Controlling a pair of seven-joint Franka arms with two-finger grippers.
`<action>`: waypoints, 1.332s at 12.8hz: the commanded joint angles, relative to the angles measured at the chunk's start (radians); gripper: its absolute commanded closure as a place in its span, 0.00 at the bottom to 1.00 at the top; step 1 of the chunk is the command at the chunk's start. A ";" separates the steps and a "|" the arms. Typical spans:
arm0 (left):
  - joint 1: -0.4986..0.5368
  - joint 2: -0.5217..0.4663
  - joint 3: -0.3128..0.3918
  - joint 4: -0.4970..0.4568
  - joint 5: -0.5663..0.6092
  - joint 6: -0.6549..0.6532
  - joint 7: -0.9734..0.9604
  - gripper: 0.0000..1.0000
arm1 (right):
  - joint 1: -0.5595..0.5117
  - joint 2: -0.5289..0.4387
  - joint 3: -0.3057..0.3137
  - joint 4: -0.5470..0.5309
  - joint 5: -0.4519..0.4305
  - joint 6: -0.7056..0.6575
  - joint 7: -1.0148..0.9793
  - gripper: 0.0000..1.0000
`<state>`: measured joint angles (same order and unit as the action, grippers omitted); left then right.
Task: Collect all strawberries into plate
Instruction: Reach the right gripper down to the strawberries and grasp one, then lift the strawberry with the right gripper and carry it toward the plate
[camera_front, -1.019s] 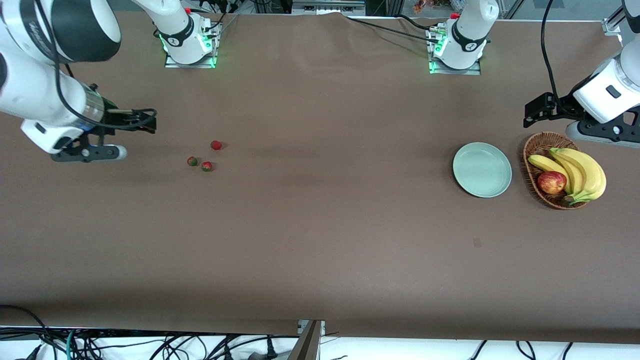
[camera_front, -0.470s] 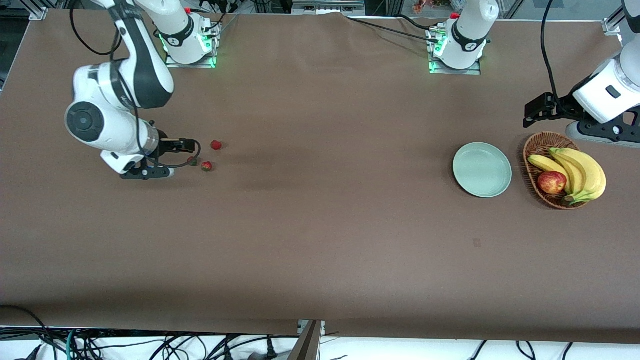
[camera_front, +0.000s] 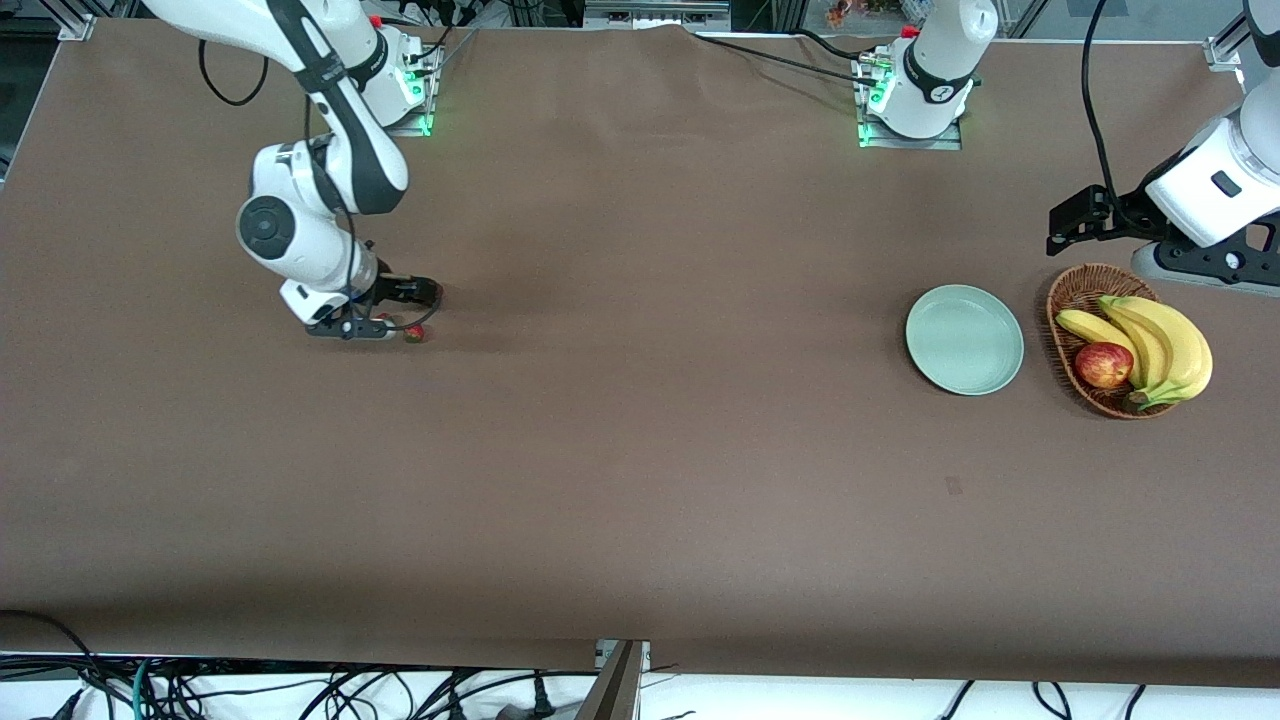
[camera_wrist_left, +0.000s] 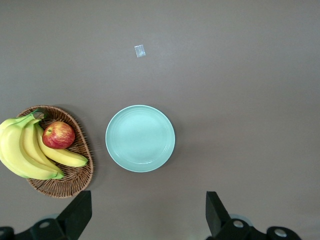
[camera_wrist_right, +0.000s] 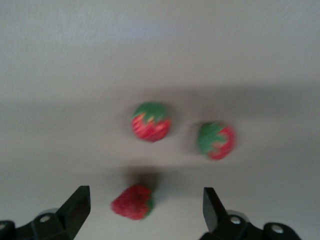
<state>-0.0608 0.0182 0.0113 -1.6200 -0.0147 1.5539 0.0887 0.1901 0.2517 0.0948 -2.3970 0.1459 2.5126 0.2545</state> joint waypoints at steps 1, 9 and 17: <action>-0.001 0.000 0.002 0.008 -0.010 0.003 0.013 0.00 | 0.005 0.023 0.077 -0.016 0.024 0.076 0.135 0.01; -0.002 0.000 0.001 0.009 -0.010 0.003 0.013 0.00 | 0.003 0.021 0.060 -0.018 0.021 0.072 0.078 0.01; -0.002 0.000 0.001 0.009 -0.010 0.003 0.013 0.00 | 0.003 0.043 0.040 -0.030 0.020 0.078 0.048 0.12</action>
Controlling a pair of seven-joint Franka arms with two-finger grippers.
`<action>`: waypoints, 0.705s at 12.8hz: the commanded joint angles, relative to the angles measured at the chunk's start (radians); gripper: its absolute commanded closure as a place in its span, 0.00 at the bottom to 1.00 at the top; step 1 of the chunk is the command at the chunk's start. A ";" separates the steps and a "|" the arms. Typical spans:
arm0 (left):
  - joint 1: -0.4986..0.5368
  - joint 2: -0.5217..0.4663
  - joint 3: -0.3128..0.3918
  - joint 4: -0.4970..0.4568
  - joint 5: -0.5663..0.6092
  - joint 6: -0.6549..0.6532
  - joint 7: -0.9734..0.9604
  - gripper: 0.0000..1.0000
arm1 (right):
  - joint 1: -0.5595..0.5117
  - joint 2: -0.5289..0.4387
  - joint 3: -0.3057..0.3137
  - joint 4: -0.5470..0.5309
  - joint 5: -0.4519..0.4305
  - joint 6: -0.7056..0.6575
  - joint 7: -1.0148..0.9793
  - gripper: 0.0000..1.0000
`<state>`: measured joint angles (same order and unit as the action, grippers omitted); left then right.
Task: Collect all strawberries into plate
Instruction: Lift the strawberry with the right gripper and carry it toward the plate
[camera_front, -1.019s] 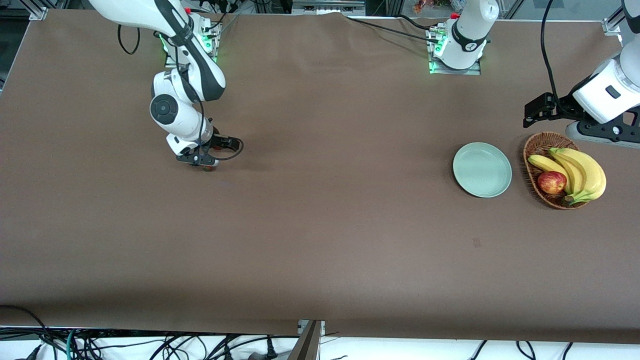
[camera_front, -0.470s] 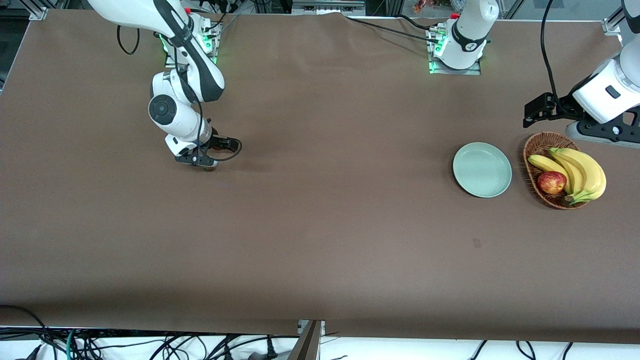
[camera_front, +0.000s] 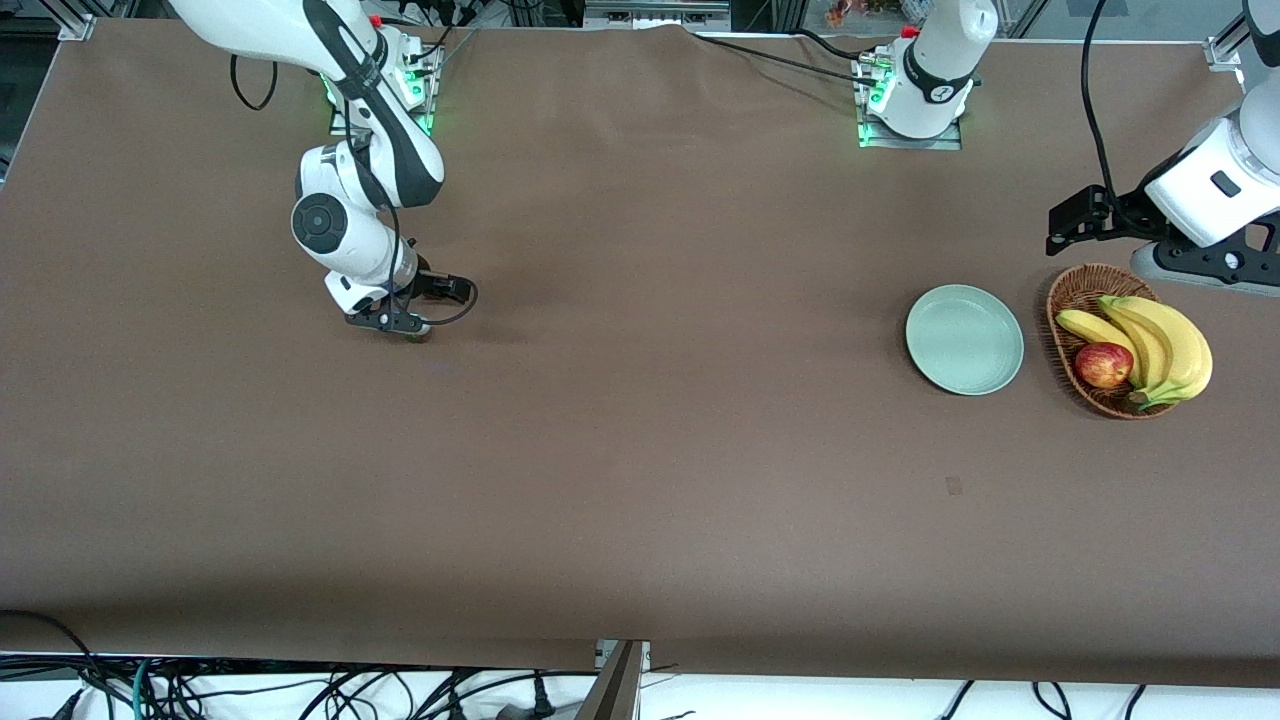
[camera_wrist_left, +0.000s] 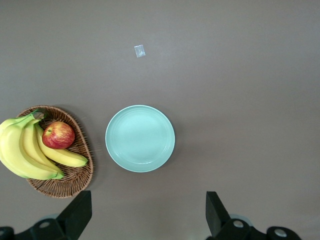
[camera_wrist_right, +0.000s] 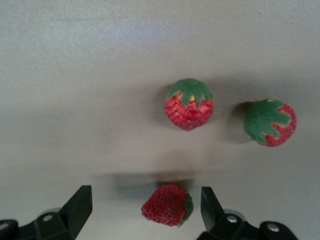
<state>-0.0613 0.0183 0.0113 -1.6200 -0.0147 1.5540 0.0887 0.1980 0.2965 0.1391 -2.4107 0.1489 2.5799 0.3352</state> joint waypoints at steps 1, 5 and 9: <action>-0.002 0.000 0.001 0.009 -0.011 0.003 0.013 0.00 | -0.005 0.000 -0.006 -0.022 0.017 0.013 -0.042 0.16; -0.002 0.000 0.001 0.009 -0.011 0.003 0.013 0.00 | -0.006 0.003 -0.006 -0.036 0.017 0.031 -0.051 0.45; -0.002 0.000 0.001 0.009 -0.011 0.001 0.013 0.00 | -0.006 0.003 -0.006 -0.038 0.017 0.037 -0.053 0.78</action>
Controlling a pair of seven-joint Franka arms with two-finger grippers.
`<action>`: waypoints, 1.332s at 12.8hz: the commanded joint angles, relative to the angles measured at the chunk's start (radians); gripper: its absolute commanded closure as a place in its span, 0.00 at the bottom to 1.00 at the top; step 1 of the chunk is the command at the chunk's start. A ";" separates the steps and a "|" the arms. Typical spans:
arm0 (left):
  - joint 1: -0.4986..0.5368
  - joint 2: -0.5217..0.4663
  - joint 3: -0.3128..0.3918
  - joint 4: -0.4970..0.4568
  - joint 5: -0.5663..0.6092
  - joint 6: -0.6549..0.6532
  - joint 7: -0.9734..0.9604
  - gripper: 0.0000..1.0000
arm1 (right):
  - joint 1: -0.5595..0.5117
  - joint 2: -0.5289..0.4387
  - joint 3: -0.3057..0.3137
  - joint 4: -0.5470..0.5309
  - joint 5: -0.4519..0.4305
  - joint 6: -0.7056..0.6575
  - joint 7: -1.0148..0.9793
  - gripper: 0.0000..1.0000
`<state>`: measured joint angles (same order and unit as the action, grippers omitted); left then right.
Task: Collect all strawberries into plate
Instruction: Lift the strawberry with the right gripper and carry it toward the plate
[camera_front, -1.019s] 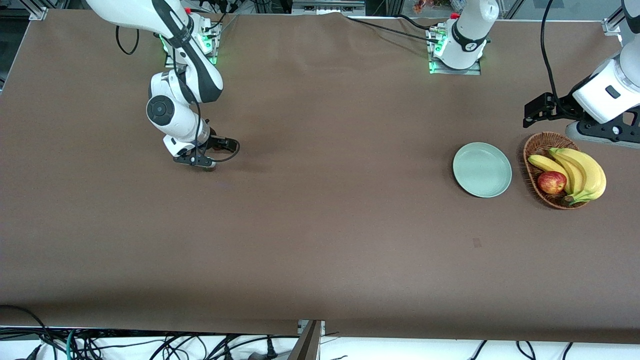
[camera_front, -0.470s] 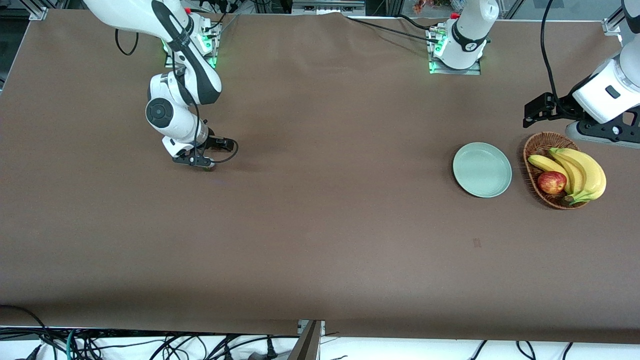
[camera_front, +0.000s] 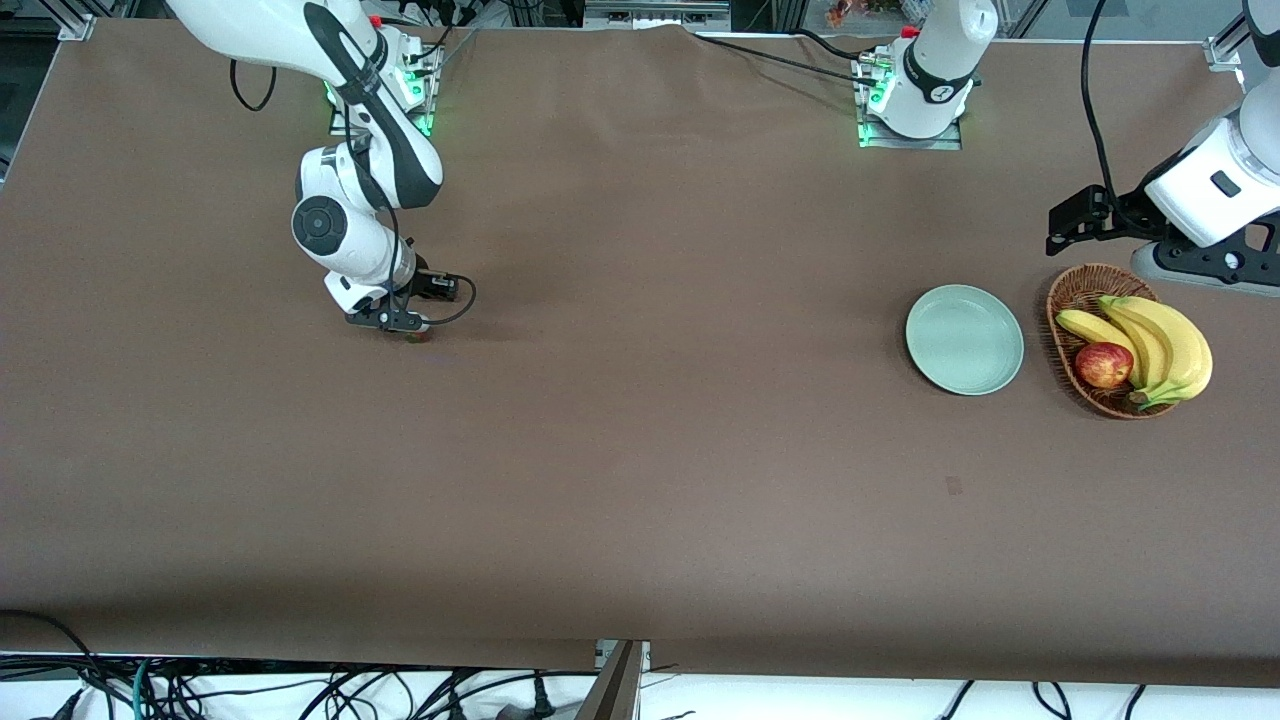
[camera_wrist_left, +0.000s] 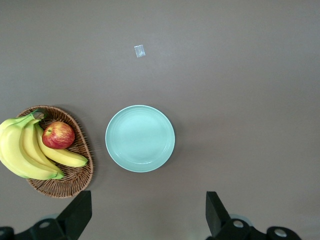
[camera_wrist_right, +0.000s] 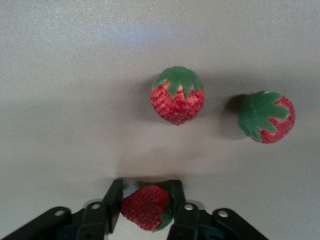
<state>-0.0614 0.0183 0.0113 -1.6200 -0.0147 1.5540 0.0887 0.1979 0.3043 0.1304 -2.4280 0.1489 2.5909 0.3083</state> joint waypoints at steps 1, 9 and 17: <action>0.000 0.000 0.001 0.009 -0.011 0.003 0.013 0.00 | -0.006 -0.007 0.002 -0.017 0.017 0.025 -0.026 0.79; -0.001 -0.001 -0.001 0.009 -0.011 0.001 0.012 0.00 | 0.058 0.070 0.015 0.324 0.020 -0.145 0.108 0.79; -0.001 0.000 -0.001 0.009 -0.011 0.003 0.011 0.00 | 0.430 0.454 0.015 0.981 0.018 -0.171 0.821 0.79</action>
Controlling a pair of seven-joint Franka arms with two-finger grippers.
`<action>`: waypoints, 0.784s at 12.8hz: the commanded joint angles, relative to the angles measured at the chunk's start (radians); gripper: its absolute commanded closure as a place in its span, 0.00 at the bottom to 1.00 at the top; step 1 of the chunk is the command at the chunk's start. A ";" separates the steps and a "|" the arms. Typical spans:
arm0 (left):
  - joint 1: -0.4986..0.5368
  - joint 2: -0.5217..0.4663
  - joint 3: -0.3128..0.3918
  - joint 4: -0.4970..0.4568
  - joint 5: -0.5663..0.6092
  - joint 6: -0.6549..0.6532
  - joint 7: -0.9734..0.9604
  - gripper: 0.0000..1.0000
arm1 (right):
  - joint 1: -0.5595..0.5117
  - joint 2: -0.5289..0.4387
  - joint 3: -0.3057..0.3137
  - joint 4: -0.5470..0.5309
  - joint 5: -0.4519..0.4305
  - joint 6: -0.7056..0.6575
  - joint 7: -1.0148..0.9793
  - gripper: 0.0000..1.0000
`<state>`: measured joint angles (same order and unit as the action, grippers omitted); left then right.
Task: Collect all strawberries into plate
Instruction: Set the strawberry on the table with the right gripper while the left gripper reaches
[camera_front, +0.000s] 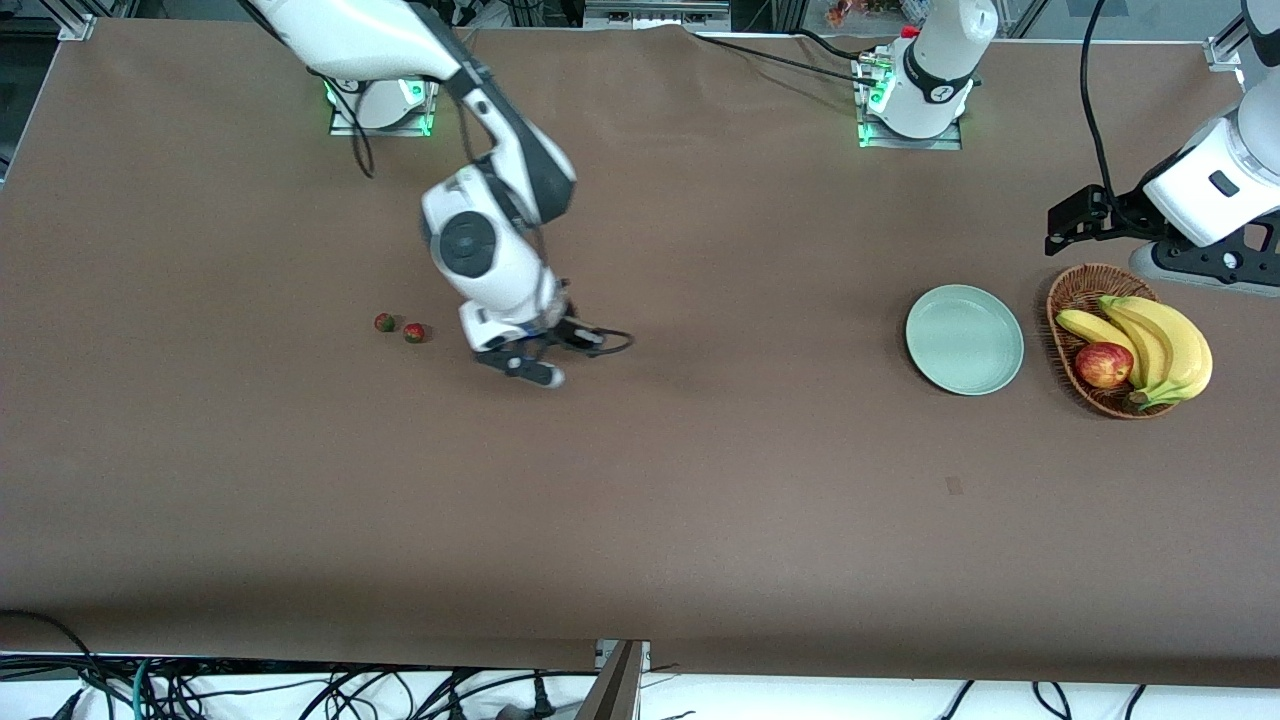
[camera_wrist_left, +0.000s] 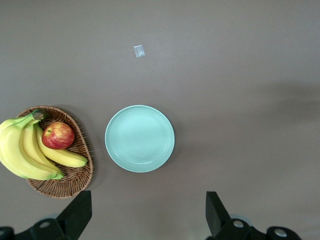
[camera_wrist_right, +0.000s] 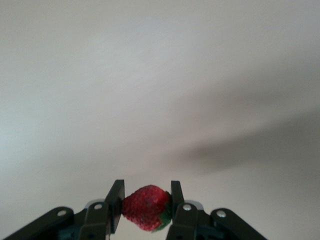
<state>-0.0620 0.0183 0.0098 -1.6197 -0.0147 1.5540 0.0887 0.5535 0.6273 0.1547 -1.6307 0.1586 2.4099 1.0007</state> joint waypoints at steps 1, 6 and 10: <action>-0.001 -0.001 0.001 0.009 -0.011 0.003 0.011 0.00 | 0.129 0.187 -0.009 0.237 0.009 0.090 0.230 0.78; -0.001 0.000 0.001 0.020 -0.013 0.003 0.011 0.00 | 0.337 0.345 -0.023 0.278 -0.001 0.550 0.528 0.63; -0.001 -0.001 -0.007 0.021 -0.013 -0.003 0.009 0.00 | 0.431 0.399 -0.086 0.275 0.007 0.723 0.602 0.22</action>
<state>-0.0629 0.0182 0.0056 -1.6125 -0.0148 1.5573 0.0887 0.9656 1.0070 0.1008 -1.3985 0.1585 3.1161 1.5766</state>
